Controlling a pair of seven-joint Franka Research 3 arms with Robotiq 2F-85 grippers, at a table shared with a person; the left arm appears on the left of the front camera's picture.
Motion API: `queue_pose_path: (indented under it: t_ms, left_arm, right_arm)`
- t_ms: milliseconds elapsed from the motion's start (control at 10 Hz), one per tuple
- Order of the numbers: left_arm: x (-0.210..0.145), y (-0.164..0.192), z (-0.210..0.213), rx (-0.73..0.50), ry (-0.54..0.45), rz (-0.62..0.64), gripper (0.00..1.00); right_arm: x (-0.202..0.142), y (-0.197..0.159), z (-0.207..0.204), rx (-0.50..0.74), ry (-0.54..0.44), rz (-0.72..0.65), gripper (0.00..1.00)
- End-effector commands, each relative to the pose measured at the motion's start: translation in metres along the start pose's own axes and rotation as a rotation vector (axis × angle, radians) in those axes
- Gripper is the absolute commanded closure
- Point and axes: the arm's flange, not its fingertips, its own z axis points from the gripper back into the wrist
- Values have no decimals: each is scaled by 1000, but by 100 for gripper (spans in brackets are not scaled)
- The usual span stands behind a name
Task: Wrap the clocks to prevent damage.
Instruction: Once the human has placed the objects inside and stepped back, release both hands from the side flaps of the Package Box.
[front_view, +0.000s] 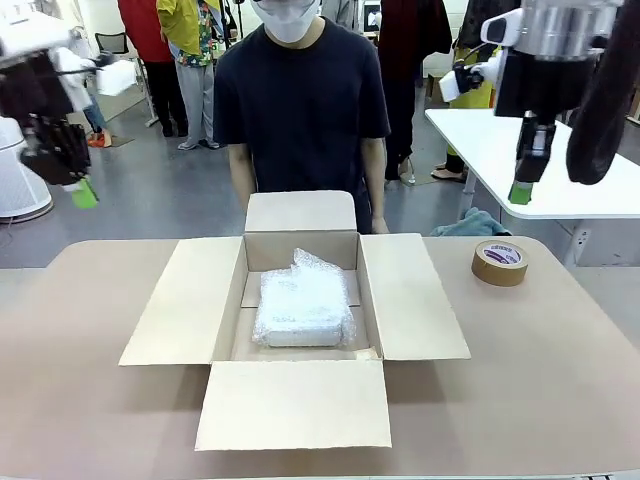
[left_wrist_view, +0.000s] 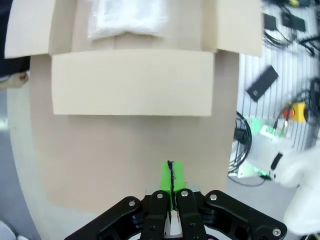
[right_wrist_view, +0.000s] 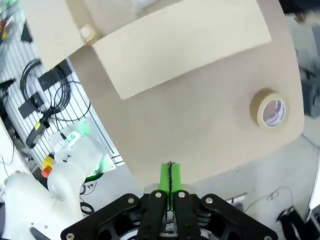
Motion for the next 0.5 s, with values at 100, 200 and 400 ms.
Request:
queue_pose_path:
  t_ms: [100,200,400]
  left_arm:
    - [-20,9,3,-25,-21,-62,100]
    - [-23,13,-3,-5,-20,-9,100]
    - [-40,11,-16,39,4,-61,100]
  right_arm:
    - [-28,-12,-23,98,-6,104,99]
    - [-33,-17,-28,117,4,111,99]
    - [-43,-20,-35,134,4,165,99]
